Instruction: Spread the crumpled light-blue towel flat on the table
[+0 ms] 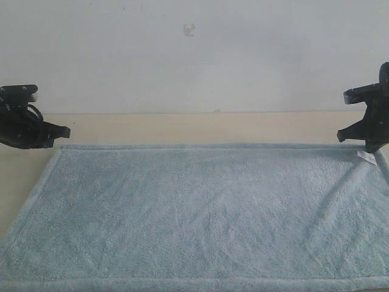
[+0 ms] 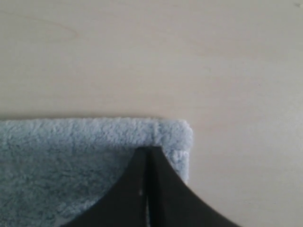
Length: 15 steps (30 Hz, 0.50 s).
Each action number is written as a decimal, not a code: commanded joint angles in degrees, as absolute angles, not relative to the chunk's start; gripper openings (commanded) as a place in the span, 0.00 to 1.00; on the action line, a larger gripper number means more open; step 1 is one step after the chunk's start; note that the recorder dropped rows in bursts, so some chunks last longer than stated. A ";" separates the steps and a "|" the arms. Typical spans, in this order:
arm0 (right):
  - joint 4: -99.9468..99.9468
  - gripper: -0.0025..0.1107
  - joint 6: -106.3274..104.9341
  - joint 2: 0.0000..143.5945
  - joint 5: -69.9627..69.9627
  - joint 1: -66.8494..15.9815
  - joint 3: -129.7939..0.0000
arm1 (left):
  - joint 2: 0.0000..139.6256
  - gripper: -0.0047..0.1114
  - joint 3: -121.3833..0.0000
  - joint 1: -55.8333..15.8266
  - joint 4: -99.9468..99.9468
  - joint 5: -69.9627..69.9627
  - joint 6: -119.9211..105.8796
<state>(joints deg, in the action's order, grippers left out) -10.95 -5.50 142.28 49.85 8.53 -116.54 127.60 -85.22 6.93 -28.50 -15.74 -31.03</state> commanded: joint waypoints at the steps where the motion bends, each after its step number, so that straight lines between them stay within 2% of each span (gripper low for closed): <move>1: -10.21 0.02 -6.12 143.94 52.07 9.19 -116.04 | 127.40 0.08 -85.97 5.47 -29.74 -15.18 -31.86; 5: -9.99 0.02 -6.53 143.94 52.86 9.19 -116.04 | 127.40 0.08 -85.97 3.07 -29.74 -15.48 -33.54; 15: -9.45 0.02 -7.19 143.94 53.67 9.19 -116.04 | 131.05 0.08 -85.97 3.07 -29.63 -13.47 -33.29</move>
